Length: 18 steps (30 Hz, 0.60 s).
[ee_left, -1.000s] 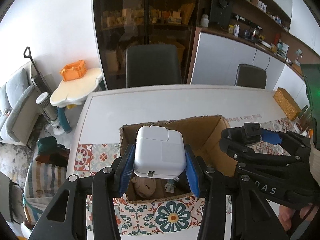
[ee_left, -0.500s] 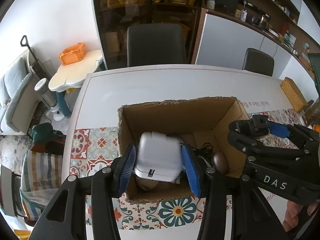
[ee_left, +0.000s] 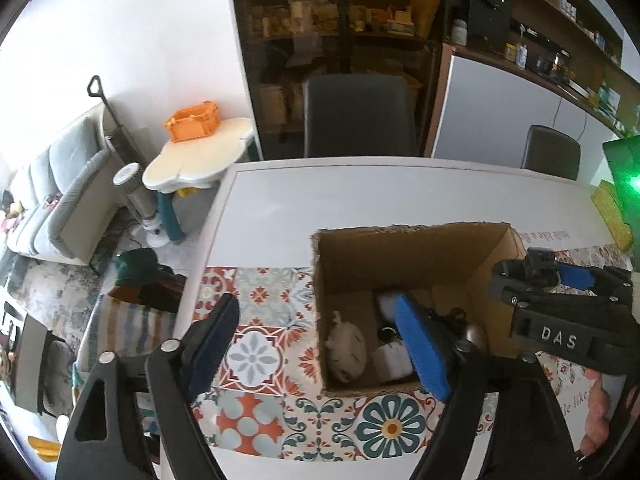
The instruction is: Organize rigid objects
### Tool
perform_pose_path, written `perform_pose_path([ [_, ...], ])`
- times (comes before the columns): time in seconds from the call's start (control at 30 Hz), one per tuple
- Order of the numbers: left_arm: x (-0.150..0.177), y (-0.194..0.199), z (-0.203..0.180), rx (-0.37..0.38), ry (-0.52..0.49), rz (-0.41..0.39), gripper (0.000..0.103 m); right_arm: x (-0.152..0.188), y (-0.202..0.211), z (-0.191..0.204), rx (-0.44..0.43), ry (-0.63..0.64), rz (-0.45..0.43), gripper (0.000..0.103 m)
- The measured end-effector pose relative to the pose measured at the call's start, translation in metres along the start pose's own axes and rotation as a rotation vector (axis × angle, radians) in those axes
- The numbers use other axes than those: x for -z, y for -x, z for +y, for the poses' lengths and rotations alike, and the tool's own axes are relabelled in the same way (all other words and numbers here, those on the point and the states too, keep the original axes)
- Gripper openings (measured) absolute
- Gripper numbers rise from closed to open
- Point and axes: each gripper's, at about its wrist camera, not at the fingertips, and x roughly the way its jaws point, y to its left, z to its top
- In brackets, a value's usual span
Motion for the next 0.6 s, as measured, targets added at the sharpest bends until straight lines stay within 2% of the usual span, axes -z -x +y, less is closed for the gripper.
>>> perform_pose_path([
  [0.1,0.003,0.008,0.003,-0.022,-0.004,-0.020,0.084,-0.001,0.001,0.002,0.025,0.001,0.009,0.079],
  [0.17,0.006,0.015,0.005,-0.032,-0.005,-0.032,0.091,0.002,0.006,0.004,0.032,0.007,-0.002,0.082],
  [0.23,0.010,0.023,0.006,-0.043,-0.003,-0.048,0.093,0.007,0.014,0.005,0.039,0.005,-0.015,0.084],
  [0.47,0.024,0.056,0.011,-0.073,-0.004,-0.109,0.102,0.028,0.048,0.002,0.063,-0.021,-0.067,0.085],
  [0.6,0.032,0.075,0.014,-0.085,0.012,-0.144,0.103,0.045,0.081,-0.001,0.074,-0.032,-0.128,0.087],
])
